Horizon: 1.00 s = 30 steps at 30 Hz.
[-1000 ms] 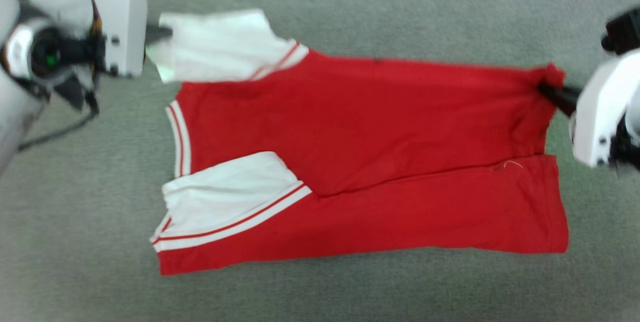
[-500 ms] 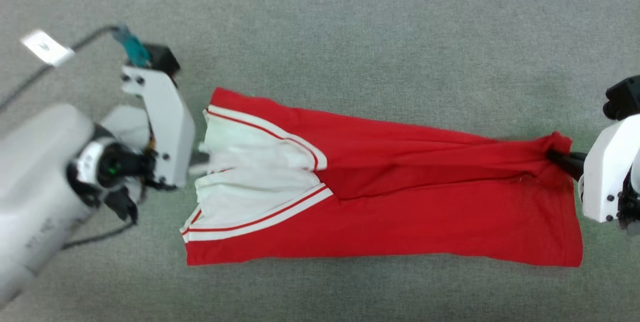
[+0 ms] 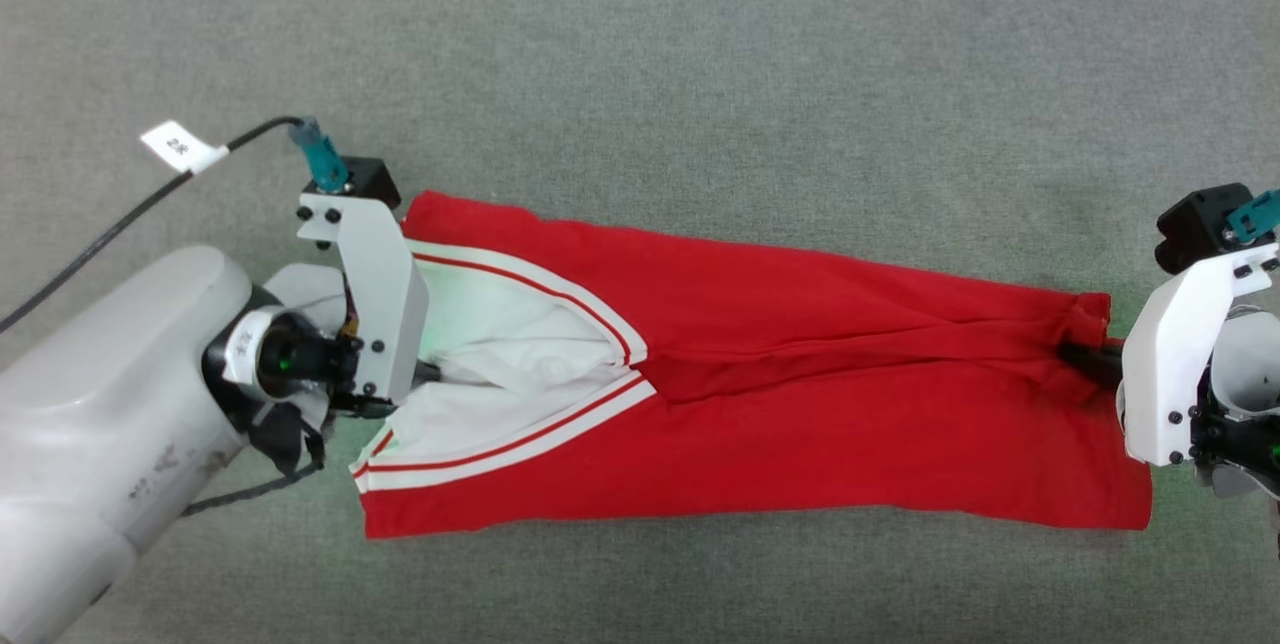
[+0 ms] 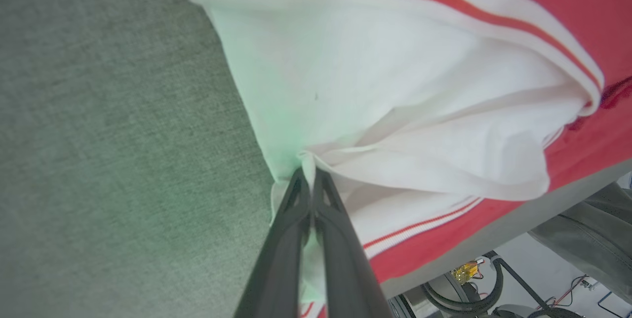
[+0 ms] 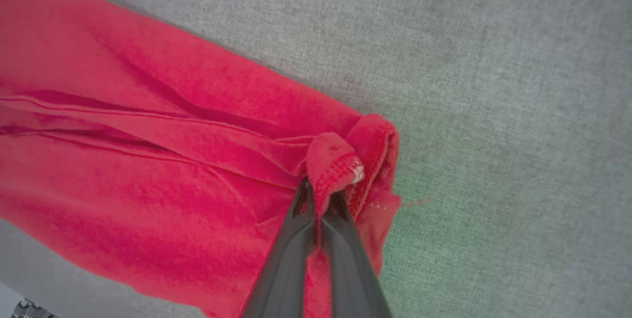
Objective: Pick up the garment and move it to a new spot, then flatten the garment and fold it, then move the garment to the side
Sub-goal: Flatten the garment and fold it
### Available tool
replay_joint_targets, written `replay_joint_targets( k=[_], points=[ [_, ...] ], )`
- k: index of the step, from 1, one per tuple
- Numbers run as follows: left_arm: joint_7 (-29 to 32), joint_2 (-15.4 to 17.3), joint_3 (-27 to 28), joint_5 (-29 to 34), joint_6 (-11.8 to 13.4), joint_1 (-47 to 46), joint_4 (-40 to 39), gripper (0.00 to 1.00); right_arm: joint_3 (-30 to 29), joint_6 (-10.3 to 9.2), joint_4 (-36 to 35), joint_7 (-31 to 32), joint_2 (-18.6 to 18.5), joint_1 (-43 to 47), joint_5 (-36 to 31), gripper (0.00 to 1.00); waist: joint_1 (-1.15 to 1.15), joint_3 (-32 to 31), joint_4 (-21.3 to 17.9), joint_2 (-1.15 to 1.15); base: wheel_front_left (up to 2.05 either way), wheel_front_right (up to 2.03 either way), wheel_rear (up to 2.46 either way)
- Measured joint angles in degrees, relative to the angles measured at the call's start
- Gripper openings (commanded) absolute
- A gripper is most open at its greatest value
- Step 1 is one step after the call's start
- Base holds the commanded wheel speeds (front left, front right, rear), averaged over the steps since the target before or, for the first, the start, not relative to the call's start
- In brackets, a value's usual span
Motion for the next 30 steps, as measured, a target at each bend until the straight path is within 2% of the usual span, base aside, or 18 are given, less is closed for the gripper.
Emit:
replay_joint_targets(
  k=[7,11,21,22,23,24,25,26,30],
  points=[
    [-1.2,1.5,1.2,0.5,0.5,-1.2,-2.2,1.00,-0.8,0.00,0.2,2.4,0.4,0.3,0.4,0.00,0.00,-1.3,0.3,0.00,0.00,0.00,0.00],
    [-3.1,3.4,2.3,0.7,1.1,-1.1,-4.8,1.00,-1.5,0.00,-0.2,4.3,0.7,2.7,0.5,0.00,0.00,-1.7,0.9,0.00,0.00,0.00,0.00],
    [-9.7,5.0,3.6,2.1,2.8,1.8,-8.8,1.00,-2.8,0.00,3.8,3.2,2.8,3.6,-2.6,0.01,0.00,-1.5,2.6,0.00,0.00,0.00,0.00],
    [-10.7,5.0,4.0,2.1,2.8,1.8,-8.8,1.00,-2.8,0.01,4.4,2.8,3.0,3.0,-3.4,0.27,0.00,-1.5,2.7,0.00,0.00,0.00,0.00],
    [-11.9,4.8,4.1,2.6,2.6,1.9,-8.7,1.00,-2.8,0.01,5.1,2.2,3.3,2.5,-4.0,0.45,0.00,-1.4,2.8,0.00,0.00,0.00,0.00],
    [-11.9,4.8,4.1,2.6,2.6,1.9,-8.7,1.00,-2.8,0.01,5.1,2.2,3.3,2.5,-4.0,0.48,0.00,-1.4,2.8,0.00,0.00,0.00,0.00],
    [-14.0,4.4,4.4,3.2,1.5,2.4,-8.7,1.00,-2.8,0.01,6.1,1.7,3.8,1.9,-4.5,0.72,0.00,-1.5,3.0,0.00,0.00,0.00,0.00],
    [-15.4,4.1,4.6,3.5,0.9,2.8,-8.5,1.00,-3.0,0.01,6.5,1.2,4.0,1.8,-4.5,1.00,0.00,-1.7,3.0,0.00,0.00,0.00,0.00],
    [-22.1,3.9,5.0,5.9,-2.1,4.3,-8.0,1.00,-3.4,0.01,7.7,0.0,4.7,1.3,-4.9,1.00,0.00,-2.8,3.1,0.00,0.00,0.00,0.00]
  ],
)
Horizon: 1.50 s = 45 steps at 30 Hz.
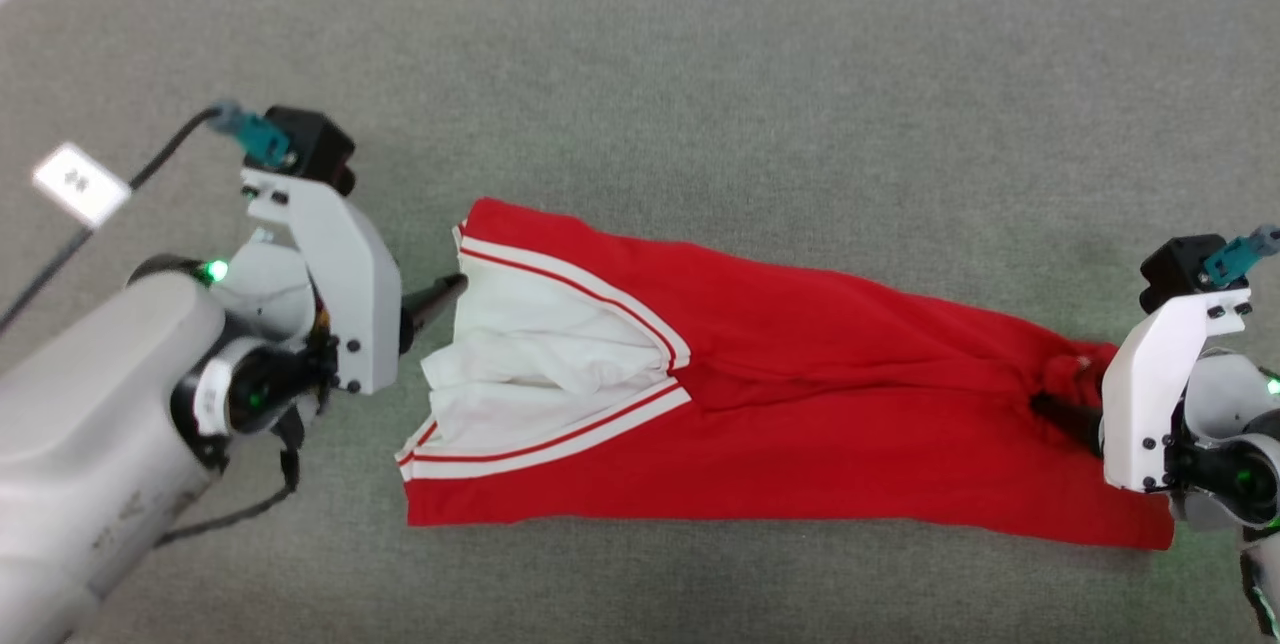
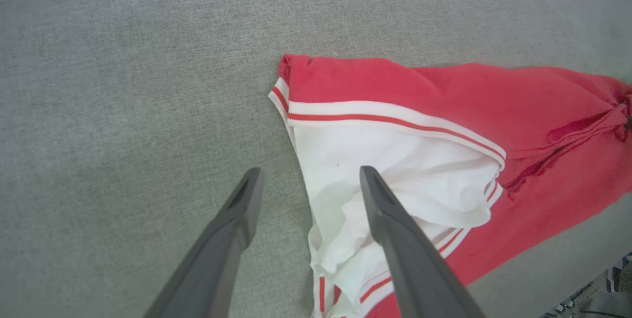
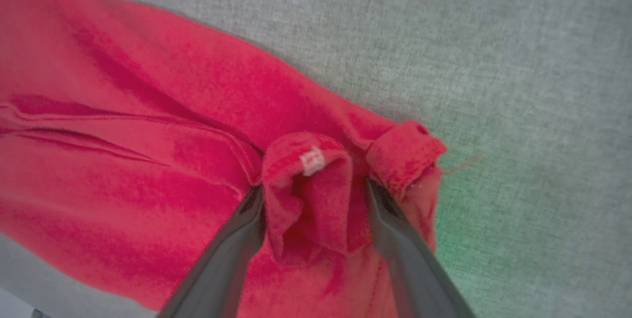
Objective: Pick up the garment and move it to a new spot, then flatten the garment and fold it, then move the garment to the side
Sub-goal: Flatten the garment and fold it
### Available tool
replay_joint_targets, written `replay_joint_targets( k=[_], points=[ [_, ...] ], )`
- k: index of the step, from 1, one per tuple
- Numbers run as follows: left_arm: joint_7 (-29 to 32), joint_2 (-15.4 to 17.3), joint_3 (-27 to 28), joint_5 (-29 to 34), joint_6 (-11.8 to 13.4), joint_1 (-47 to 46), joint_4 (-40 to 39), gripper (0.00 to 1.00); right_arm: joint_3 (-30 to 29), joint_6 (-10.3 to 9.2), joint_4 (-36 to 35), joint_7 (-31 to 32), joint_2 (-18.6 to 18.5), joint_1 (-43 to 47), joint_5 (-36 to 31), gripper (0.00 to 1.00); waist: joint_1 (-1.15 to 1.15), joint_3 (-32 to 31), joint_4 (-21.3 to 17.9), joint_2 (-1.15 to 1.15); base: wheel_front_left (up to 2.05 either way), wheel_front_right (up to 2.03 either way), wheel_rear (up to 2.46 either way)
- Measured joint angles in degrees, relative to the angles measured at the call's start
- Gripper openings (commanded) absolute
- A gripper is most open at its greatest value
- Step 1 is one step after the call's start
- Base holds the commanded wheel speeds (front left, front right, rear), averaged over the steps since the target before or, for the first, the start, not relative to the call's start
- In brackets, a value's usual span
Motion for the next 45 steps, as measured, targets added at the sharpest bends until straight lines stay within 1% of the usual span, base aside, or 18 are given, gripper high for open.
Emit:
replay_joint_targets(
  k=[2,7,10,11,12,17,18,20,21,23,25,27,30,32,34,37,43,45],
  points=[
    [-4.3,0.0,0.7,0.6,-1.0,1.8,0.5,1.00,-0.1,0.00,0.5,-0.9,0.3,0.3,-0.1,1.00,0.00,-0.9,-0.1,0.00,0.00,0.00,0.00],
    [-17.7,0.2,2.8,3.3,-2.5,6.8,-0.1,1.00,-0.5,0.00,1.0,-2.4,0.8,3.7,-0.1,1.00,0.00,-3.9,-0.4,0.00,0.00,0.00,0.00],
    [-24.9,0.2,3.1,5.0,-2.4,10.9,-0.8,1.00,-0.9,0.00,0.8,-3.1,1.0,6.2,-0.1,1.00,0.00,-5.9,-0.6,0.00,0.00,0.00,0.00],
    [-24.9,0.2,3.1,5.0,-2.4,10.9,-0.8,1.00,-0.9,0.00,0.8,-3.1,1.0,6.2,-0.1,1.00,0.00,-5.9,-0.6,0.00,0.00,0.00,0.00],
    [-27.5,0.2,3.5,5.5,-2.2,12.3,-1.1,1.00,-1.1,0.00,0.8,-3.4,1.0,7.1,-0.1,1.00,0.00,-6.5,-0.6,0.00,0.00,0.00,0.00],
    [-39.7,0.0,5.6,7.3,1.4,18.6,-2.8,1.00,-2.4,-0.01,-0.5,-5.5,1.3,11.2,-0.1,1.00,0.00,-9.7,-0.7,0.00,0.00,0.00,0.00],
    [-42.7,-0.3,6.3,8.2,2.4,21.5,-4.0,1.00,-2.8,-0.01,-1.3,-7.0,1.5,12.4,0.0,1.00,0.00,-10.8,-0.6,0.00,0.00,0.00,0.00],
    [-43.5,-0.6,6.6,9.0,2.9,22.9,-4.7,1.00,-3.0,-0.01,-1.6,-7.6,1.5,13.0,0.0,1.00,0.00,-11.3,-0.6,0.00,0.00,0.00,0.00],
    [-44.0,-0.6,6.8,10.9,3.3,24.0,-5.4,1.00,-3.1,-0.01,-2.0,-8.5,1.5,13.5,0.0,1.00,0.00,-11.8,-0.5,0.00,0.00,0.00,0.00],
    [-44.4,-1.5,8.6,12.7,3.6,26.6,-6.7,1.00,-3.7,-0.01,-2.2,-9.7,1.6,14.4,-0.1,1.00,0.00,-12.6,-0.3,0.00,0.00,0.00,0.00],
    [-44.4,-3.4,12.0,16.9,3.9,29.6,-8.5,1.00,-3.9,-0.01,-2.6,-10.7,1.7,15.6,0.0,1.00,0.00,-13.2,0.0,0.00,0.00,0.00,0.00],
    [-44.6,-6.3,17.7,19.5,4.1,33.3,-10.3,1.00,-4.5,-0.01,-3.2,-12.2,2.2,16.5,0.2,1.00,0.00,-13.7,0.5,0.00,0.00,0.00,0.00],
    [-44.6,-10.1,24.4,24.5,3.0,39.9,-11.1,1.00,-5.1,-0.01,-3.9,-14.7,2.5,17.5,0.5,1.00,0.00,-14.4,1.1,0.00,0.00,0.00,0.00],
    [-44.6,-12.8,28.4,28.3,1.6,43.2,-11.8,1.00,-5.0,-0.01,-4.6,-16.5,2.7,18.0,0.5,1.00,0.00,-14.9,1.4,0.00,0.00,0.00,0.00],
    [-44.6,-16.0,32.5,30.4,0.2,46.1,-11.7,1.00,-4.8,-0.01,-5.2,-18.5,2.7,18.7,0.5,1.00,0.00,-15.3,1.7,0.00,0.00,0.00,0.00],
    [-44.6,-19.9,37.0,34.5,-2.7,49.9,-11.4,1.00,-4.5,-0.01,-6.4,-22.2,2.6,19.3,0.5,1.00,0.00,-15.7,2.0,0.00,0.00,0.00,0.00],
    [-44.6,-28.0,47.4,44.0,-8.2,54.4,-12.2,1.00,-3.4,-0.01,-8.5,-32.8,1.2,20.8,1.6,1.00,0.00,-15.7,2.3,0.00,0.00,0.00,0.00],
    [-44.6,-29.7,49.7,47.1,-10.3,55.9,-11.8,1.00,-2.0,-0.02,-8.8,-35.8,0.7,21.2,1.4,1.00,0.00,-15.5,2.2,0.00,0.00,0.00,0.00]
  ],
)
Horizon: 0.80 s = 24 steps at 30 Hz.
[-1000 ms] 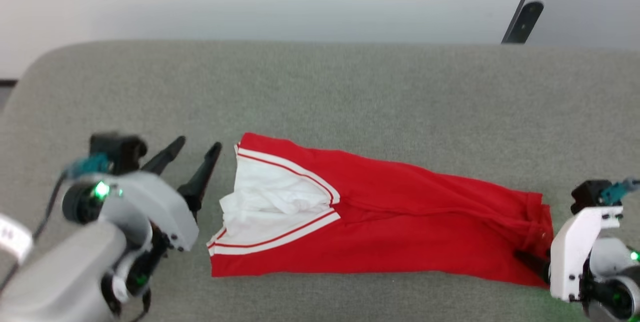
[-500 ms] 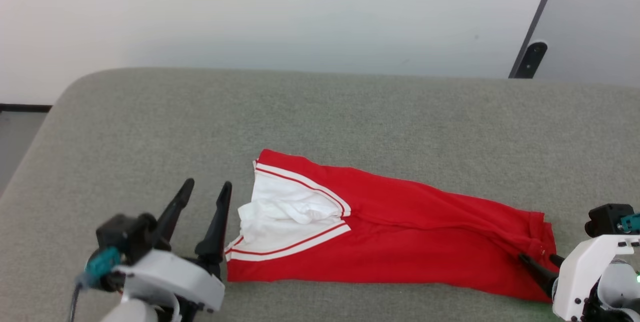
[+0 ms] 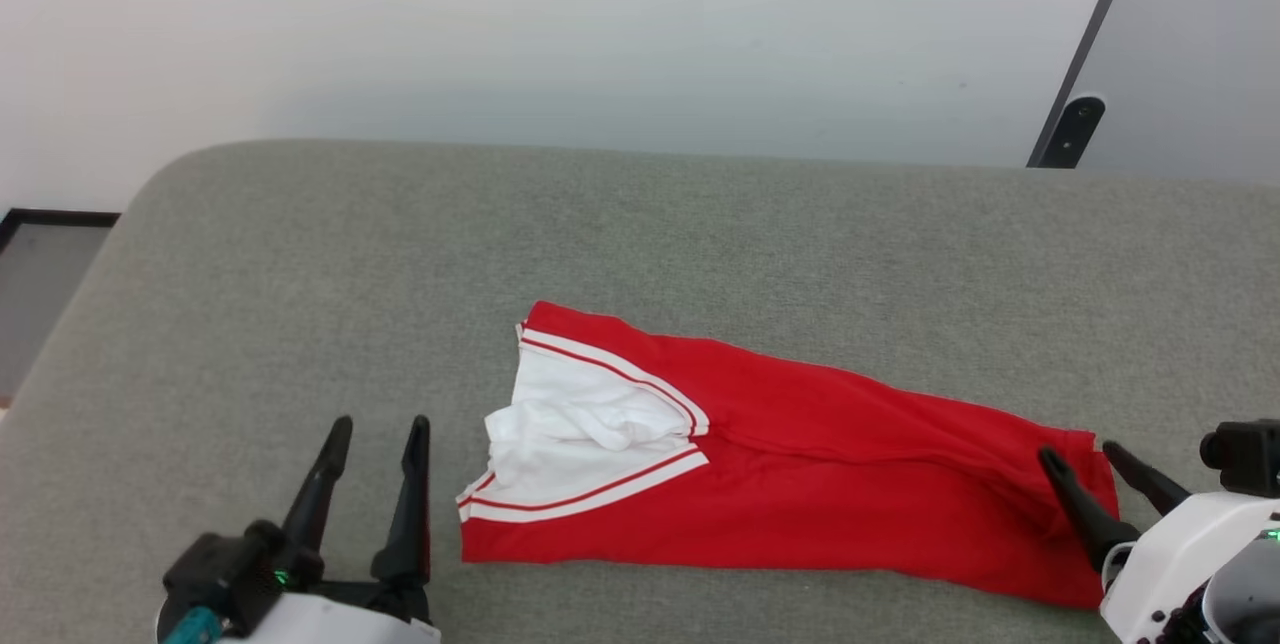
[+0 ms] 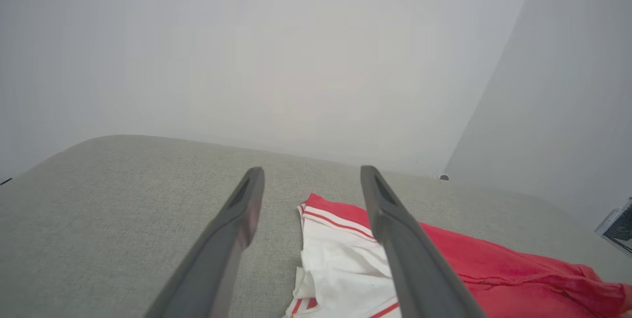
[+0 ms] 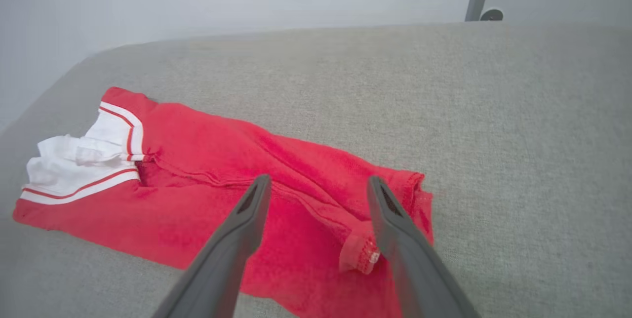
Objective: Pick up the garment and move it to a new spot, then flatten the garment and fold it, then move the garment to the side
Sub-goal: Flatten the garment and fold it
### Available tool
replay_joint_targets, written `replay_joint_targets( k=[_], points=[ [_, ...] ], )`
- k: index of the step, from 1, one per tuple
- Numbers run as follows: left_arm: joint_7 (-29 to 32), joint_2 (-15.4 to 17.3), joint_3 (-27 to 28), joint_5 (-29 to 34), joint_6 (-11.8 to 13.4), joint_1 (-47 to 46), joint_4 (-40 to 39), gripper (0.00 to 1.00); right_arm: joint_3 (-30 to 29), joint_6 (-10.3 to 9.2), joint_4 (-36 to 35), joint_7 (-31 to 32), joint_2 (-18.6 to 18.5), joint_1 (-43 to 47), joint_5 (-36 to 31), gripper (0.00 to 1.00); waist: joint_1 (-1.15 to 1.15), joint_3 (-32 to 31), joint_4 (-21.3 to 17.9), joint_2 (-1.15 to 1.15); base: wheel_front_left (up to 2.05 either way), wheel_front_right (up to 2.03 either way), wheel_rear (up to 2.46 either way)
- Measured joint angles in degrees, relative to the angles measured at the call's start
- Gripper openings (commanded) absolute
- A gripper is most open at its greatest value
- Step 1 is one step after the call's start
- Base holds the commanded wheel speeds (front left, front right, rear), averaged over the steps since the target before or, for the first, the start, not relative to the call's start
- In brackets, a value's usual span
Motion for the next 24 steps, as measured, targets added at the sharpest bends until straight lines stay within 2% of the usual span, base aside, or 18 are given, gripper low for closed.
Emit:
replay_joint_targets(
  k=[4,12,20,24],
  points=[
    [0.0,-2.9,3.7,4.6,-3.2,1.0,0.2,1.00,2.2,0.00,-0.2,-5.4,-0.5,-0.3,-0.1,1.00,0.00,0.5,-0.8,0.00,0.00,0.00,0.00],
    [0.0,-6.1,6.6,9.0,-5.6,0.9,1.1,1.00,1.2,0.00,3.0,-12.0,-1.3,-2.6,-1.5,1.00,0.00,1.8,-4.1,0.00,0.00,0.00,0.00],
    [0.0,-6.6,6.6,10.3,-6.0,-1.1,1.5,1.00,1.4,0.00,5.1,-13.1,-1.8,-3.4,-1.6,1.00,0.00,3.8,-7.8,0.00,0.00,0.00,0.00],
    [0.0,-5.9,5.7,10.2,-6.0,-1.3,1.5,1.00,1.8,0.00,7.0,-9.2,-1.9,-4.9,-1.6,1.00,0.00,4.8,-8.3,0.00,0.00,0.00,0.00]
  ],
)
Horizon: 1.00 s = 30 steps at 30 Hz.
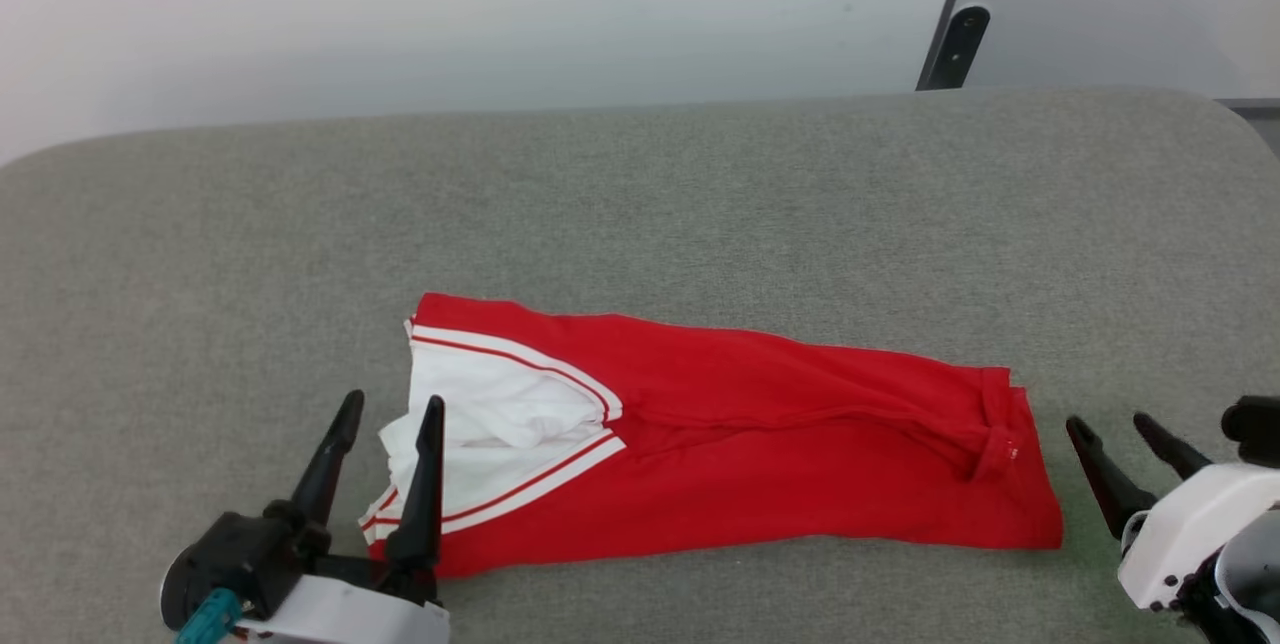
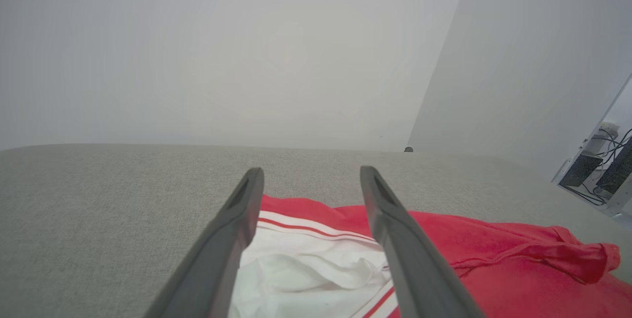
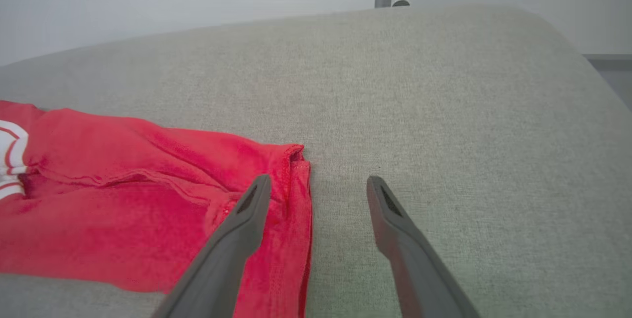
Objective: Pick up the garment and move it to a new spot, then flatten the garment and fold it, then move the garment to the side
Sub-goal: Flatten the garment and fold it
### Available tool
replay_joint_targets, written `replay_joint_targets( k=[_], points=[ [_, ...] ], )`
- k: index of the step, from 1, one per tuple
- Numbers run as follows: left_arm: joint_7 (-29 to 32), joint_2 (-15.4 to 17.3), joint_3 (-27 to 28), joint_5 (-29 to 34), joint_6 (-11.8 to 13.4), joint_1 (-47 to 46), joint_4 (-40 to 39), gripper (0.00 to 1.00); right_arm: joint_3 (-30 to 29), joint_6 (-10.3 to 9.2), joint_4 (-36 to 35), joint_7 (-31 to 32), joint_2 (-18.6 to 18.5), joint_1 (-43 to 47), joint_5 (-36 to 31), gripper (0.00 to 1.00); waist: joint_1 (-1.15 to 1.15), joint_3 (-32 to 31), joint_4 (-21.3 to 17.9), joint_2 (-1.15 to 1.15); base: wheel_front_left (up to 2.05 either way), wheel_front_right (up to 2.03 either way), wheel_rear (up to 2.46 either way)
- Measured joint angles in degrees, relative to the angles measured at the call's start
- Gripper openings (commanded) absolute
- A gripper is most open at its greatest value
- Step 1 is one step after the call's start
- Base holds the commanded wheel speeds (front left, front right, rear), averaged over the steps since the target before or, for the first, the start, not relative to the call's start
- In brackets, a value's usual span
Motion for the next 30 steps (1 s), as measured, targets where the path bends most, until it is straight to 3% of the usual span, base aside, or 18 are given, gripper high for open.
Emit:
replay_joint_targets(
  k=[17,26,30],
  points=[
    [0.0,0.5,-4.5,-3.3,0.0,-3.4,2.5,1.00,-0.5,0.00,6.7,35.5,1.3,-9.4,0.6,1.00,0.00,3.2,6.1,0.00,0.00,0.00,0.00],
    [0.0,0.3,-6.2,-4.7,0.0,-6.0,3.8,1.00,-1.4,0.00,9.5,46.3,1.4,-14.2,-2.0,1.00,0.00,5.8,8.4,0.00,0.00,0.00,0.00],
    [0.0,0.1,-6.4,-5.3,0.0,-6.8,4.3,1.00,-2.7,0.01,11.3,47.3,1.9,-16.1,-4.0,1.00,0.00,6.8,9.1,0.00,0.00,0.00,0.00]
  ],
)
